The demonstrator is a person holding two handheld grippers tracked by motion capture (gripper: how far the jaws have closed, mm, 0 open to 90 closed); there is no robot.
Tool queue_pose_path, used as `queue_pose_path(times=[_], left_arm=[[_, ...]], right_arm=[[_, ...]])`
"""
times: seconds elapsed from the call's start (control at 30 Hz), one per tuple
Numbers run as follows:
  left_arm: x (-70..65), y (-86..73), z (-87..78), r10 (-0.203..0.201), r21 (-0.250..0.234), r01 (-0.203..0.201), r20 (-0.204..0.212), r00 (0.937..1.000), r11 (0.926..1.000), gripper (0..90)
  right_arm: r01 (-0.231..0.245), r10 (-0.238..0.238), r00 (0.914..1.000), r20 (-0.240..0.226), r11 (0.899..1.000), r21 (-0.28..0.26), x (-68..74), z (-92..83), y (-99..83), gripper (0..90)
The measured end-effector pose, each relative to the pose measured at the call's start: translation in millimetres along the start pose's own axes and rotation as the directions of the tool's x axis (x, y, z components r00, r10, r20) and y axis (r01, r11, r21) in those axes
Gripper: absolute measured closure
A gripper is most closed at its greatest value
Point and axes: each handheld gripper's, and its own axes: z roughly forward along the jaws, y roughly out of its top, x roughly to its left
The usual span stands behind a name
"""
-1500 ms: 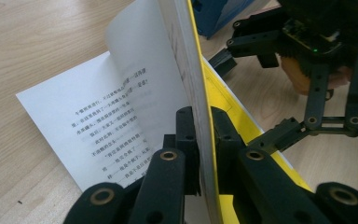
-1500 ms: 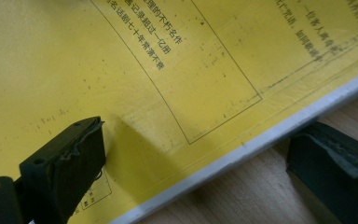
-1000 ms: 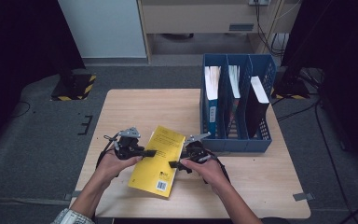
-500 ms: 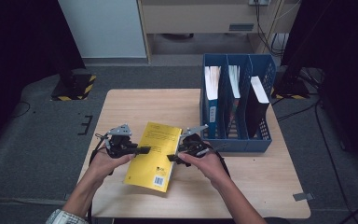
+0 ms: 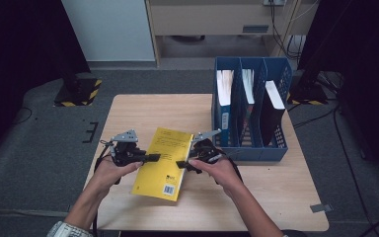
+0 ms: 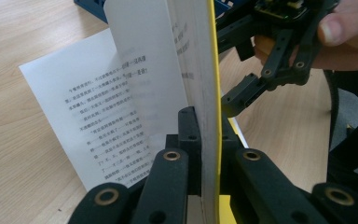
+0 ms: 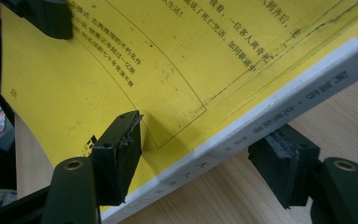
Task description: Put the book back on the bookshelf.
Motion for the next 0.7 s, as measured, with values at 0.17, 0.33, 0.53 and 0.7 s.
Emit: queue_pose_path(times=[0.17, 0.33, 0.53, 0.7], left_arm=[[-0.6, 0.9, 2.4, 0.005, 0.009, -0.005, 0.024, 0.9997, 0.9999, 86.2], [6.8, -1.4, 4.5, 0.005, 0.094, -0.005, -0.003, 1.0000, 0.9956, 85.6], [13.6, -2.3, 6.5, 0.013, 0.148, -0.009, -0.029, 0.9995, 0.9890, 84.8], [16.5, -0.5, 5.2, 0.005, 0.131, 0.001, -0.045, 0.9990, 0.9913, 84.6]], right_arm=[[-0.018, 0.018, 0.9989, -0.044, 1.000, 0.008, -5.0, 5.5, 0.7, 28.2], [-0.023, 0.022, 0.9982, -0.055, 1.000, -0.010, -7.2, 2.7, 1.9, 40.0], [0.057, -0.057, 0.9983, -0.010, 0.998, -0.014, 5.6, -3.1, 16.1, 52.2], [0.103, -0.103, 0.9944, 0.023, 0.995, 0.007, 11.5, -6.5, 31.2, 56.5]])
